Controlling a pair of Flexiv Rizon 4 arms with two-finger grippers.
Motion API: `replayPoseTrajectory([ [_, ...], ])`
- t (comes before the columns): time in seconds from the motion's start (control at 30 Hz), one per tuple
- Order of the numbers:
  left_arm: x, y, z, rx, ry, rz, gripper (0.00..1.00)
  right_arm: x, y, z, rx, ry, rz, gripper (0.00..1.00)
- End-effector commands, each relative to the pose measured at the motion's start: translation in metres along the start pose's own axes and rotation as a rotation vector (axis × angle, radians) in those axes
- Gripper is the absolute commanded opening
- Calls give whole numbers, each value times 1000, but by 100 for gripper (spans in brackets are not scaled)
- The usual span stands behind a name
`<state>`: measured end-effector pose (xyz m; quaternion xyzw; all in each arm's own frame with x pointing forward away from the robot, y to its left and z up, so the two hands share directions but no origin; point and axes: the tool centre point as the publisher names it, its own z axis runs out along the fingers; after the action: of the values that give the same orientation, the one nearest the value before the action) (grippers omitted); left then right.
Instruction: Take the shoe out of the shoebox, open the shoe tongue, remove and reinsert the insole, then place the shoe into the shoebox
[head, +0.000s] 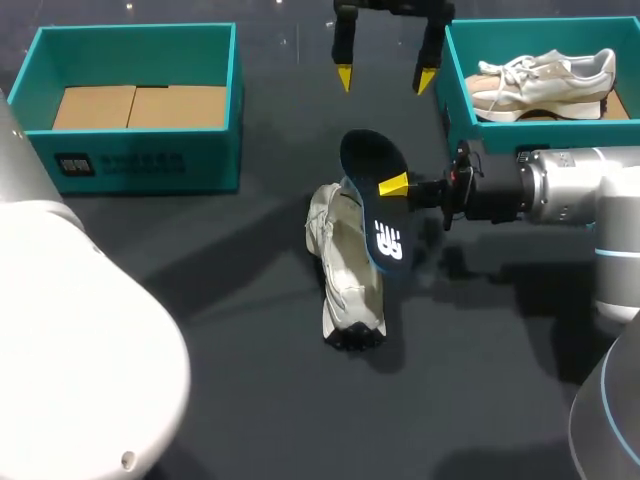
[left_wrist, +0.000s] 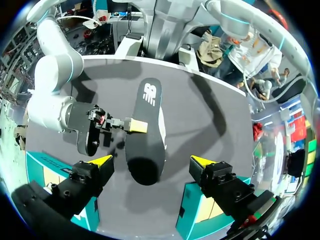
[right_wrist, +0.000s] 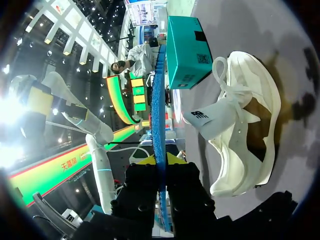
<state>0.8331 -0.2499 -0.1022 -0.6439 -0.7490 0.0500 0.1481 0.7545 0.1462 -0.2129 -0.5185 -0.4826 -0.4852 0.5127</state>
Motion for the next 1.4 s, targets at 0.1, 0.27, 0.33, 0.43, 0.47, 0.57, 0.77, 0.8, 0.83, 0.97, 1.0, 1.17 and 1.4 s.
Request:
replayPoseTrajectory([
  [0.1,10,0,2,-14,-45,-11,100,0,-1,1,-2,-2,0,0],
  [0.27,21,-1,1,-31,-174,-1,100,0,-1,1,-2,-2,0,0],
  [0.33,27,-2,1,-40,-243,9,100,0,-1,1,-2,-2,0,0],
  [0.43,34,-2,2,-50,-328,27,100,0,-1,1,-2,-2,0,0],
  [0.47,36,-2,2,-53,-360,31,100,0,-1,1,-2,-2,0,0],
  [0.57,42,-3,4,-70,-423,42,100,0,-1,1,-2,-2,0,0],
  [0.77,51,-5,6,-89,-564,66,100,0,-1,1,-2,-2,0,0],
  [0.8,52,-4,7,-95,-584,66,100,0,-1,1,-2,-2,0,0],
  [0.83,53,-4,8,-97,-615,71,100,0,-1,1,-2,-2,0,0],
  [0.97,58,2,12,-87,-710,66,100,0,-1,1,-2,-2,0,0],
  [1.0,59,4,13,-89,-729,67,100,0,-1,1,-2,-2,0,0],
  [1.17,61,8,15,-96,-816,86,100,0,-1,1,-2,-2,0,0],
  [1.4,66,9,18,-107,-950,107,100,0,-1,1,-2,-2,0,0],
])
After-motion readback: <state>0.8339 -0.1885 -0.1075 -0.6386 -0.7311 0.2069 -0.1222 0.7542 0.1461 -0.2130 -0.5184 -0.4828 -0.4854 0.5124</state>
